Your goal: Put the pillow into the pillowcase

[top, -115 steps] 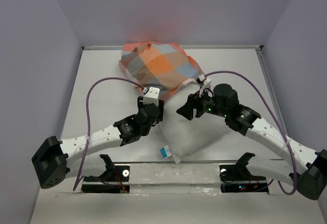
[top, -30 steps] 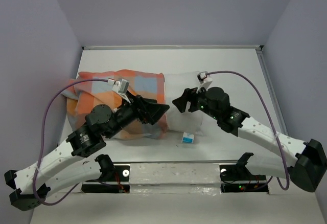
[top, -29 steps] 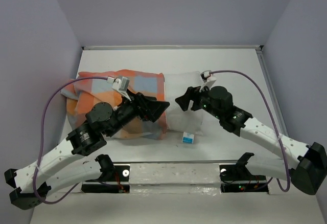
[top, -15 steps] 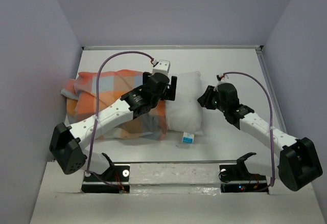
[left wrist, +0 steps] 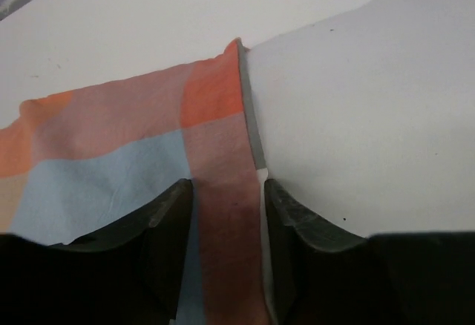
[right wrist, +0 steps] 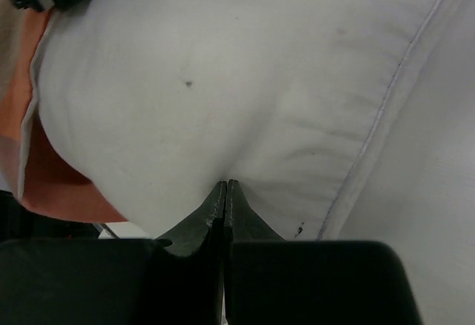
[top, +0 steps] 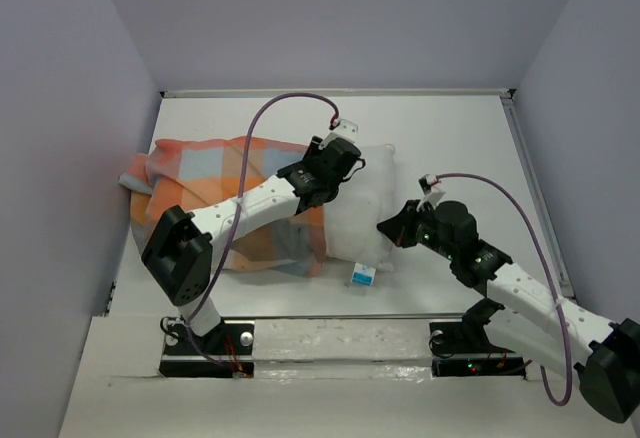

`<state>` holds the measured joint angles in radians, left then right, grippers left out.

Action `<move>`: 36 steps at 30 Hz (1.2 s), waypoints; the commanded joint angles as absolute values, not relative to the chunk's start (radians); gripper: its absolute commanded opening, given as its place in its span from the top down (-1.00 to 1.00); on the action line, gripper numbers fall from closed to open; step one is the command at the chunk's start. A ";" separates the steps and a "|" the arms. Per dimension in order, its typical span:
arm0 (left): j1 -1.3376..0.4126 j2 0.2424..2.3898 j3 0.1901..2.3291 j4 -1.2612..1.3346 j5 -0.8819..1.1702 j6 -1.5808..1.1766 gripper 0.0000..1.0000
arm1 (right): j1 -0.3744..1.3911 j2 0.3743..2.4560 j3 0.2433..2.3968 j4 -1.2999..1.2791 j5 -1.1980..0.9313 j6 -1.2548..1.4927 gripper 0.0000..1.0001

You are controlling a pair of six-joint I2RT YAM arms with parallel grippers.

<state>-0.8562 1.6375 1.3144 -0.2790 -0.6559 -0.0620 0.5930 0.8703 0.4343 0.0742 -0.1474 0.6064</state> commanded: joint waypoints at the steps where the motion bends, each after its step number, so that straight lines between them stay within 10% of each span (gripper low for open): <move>1: -0.851 1.684 1.367 -0.281 -0.802 0.035 0.27 | 0.657 0.805 0.423 0.048 -0.160 0.612 1.00; 5: -0.853 1.634 1.384 -0.232 -0.747 0.006 0.79 | 0.669 0.772 0.492 -0.073 -0.120 0.534 0.70; 12: -0.853 1.465 1.352 -0.144 -0.582 -0.101 1.00 | 0.618 0.933 0.811 -0.155 -0.029 0.322 -0.68; 24: -0.844 1.345 1.281 -0.054 -0.379 -0.184 1.00 | 0.439 1.600 1.186 -0.184 -0.701 -0.084 -0.99; 27: -0.831 1.351 1.287 -0.022 -0.321 -0.193 1.00 | 0.455 1.620 1.177 -0.252 -0.833 -0.106 -0.90; 29: -0.827 1.361 1.293 -0.008 -0.296 -0.201 1.00 | 0.517 1.595 1.140 -0.232 -0.889 -0.097 -0.49; 30: -0.825 1.373 1.305 0.014 -0.270 -0.209 1.00 | 0.538 1.562 1.097 -0.200 -0.985 -0.089 -0.25; 31: -0.825 1.382 1.313 0.029 -0.256 -0.215 1.00 | 0.579 1.537 1.062 -0.069 -1.035 -0.018 0.53; 32: -0.825 1.394 1.319 0.037 -0.244 -0.221 1.00 | 0.597 1.510 1.014 0.052 -1.107 0.061 0.87; 36: -0.825 1.402 1.318 0.078 -0.123 -0.277 1.00 | 0.611 1.358 0.832 0.412 -1.042 0.320 1.00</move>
